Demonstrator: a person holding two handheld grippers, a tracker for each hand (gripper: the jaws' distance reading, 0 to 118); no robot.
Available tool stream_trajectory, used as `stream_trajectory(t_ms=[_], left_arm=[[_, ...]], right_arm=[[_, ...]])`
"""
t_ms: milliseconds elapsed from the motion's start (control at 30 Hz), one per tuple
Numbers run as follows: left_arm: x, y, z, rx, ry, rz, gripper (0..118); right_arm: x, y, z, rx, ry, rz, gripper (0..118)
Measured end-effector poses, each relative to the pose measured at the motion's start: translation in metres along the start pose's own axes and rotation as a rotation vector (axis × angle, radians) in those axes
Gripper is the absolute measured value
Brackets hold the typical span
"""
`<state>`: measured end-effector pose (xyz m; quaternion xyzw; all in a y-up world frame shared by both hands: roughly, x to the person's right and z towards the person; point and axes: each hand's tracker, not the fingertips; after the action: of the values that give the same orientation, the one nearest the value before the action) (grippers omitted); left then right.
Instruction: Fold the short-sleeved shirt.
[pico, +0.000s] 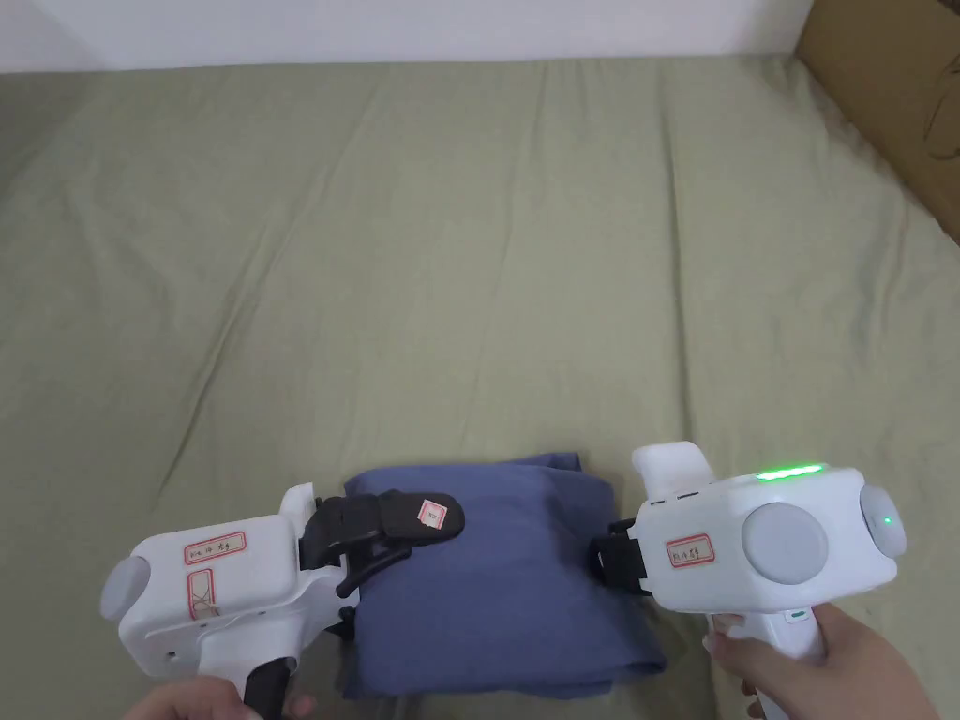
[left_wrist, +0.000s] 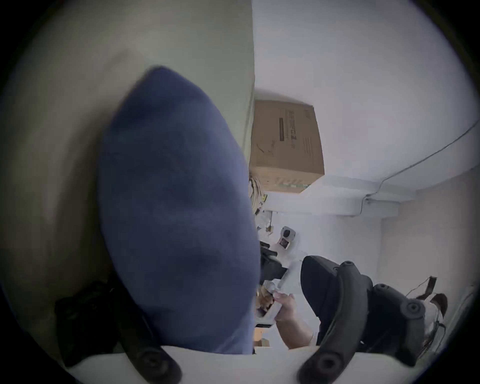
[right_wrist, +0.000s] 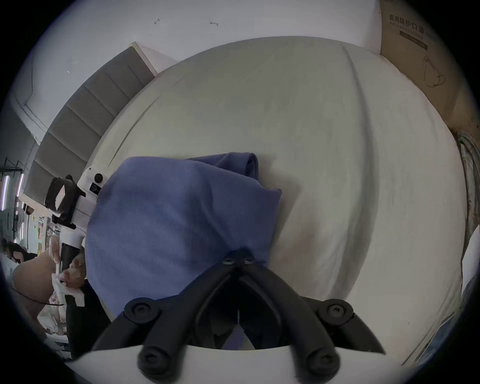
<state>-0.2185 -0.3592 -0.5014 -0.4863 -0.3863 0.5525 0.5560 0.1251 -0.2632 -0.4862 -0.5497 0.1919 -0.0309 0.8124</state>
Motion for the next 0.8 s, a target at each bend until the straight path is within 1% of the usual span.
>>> stream_trajectory(t_ms=[33, 67, 100, 133, 167, 200, 233, 300, 400, 433, 500, 567, 700, 800], left_arm=[[0.002, 0.003, 0.001, -0.029, 0.041, -0.022, 94], [0.0, 0.006, 0.006, -0.044, 0.069, -0.034, 87], [0.002, 0.006, 0.008, -0.019, 0.141, -0.048, 70], [0.007, 0.005, 0.008, -0.001, 0.301, -0.122, 39], [0.011, 0.004, 0.007, 0.011, 0.412, -0.189, 23], [0.016, 0.0, 0.008, 0.03, 0.434, -0.23, 22], [0.027, -0.006, 0.002, 0.041, 0.372, -0.216, 22], [0.048, -0.014, -0.002, 0.066, 0.491, -0.321, 21], [0.076, -0.026, 0.011, 0.071, 0.535, -0.389, 21], [0.086, -0.026, 0.022, 0.081, 0.584, -0.413, 21], [0.103, -0.027, 0.059, 0.112, 0.638, -0.441, 21], [0.117, -0.025, 0.105, 0.152, 0.729, -0.46, 21], [0.144, -0.014, 0.205, 0.177, 1.013, -0.515, 21], [0.159, -0.004, 0.271, 0.19, 1.201, -0.538, 21]], right_arm=[[0.001, -0.001, 0.0, 0.003, 0.003, -0.004, 0], [0.001, -0.001, 0.0, 0.006, 0.006, -0.007, 0], [0.001, -0.002, 0.001, 0.01, 0.009, -0.009, 0], [0.002, -0.003, 0.001, 0.016, 0.012, -0.01, 0], [0.003, -0.004, 0.002, 0.024, 0.018, -0.012, 0], [0.003, -0.006, 0.004, 0.037, 0.038, -0.016, 0], [0.002, -0.007, 0.006, 0.039, 0.025, -0.017, 0], [-0.002, -0.008, 0.016, 0.051, 0.025, -0.048, 0], [-0.015, -0.01, 0.04, 0.091, 0.045, -0.097, 0], [-0.021, -0.011, 0.048, 0.111, 0.05, -0.099, 0], [-0.038, -0.01, 0.06, 0.147, 0.044, -0.083, 0], [-0.059, -0.008, 0.064, 0.169, 0.039, -0.072, 0], [-0.113, 0.003, 0.047, 0.175, 0.012, -0.05, 0], [-0.161, 0.015, 0.022, 0.163, 0.018, -0.044, 0]])
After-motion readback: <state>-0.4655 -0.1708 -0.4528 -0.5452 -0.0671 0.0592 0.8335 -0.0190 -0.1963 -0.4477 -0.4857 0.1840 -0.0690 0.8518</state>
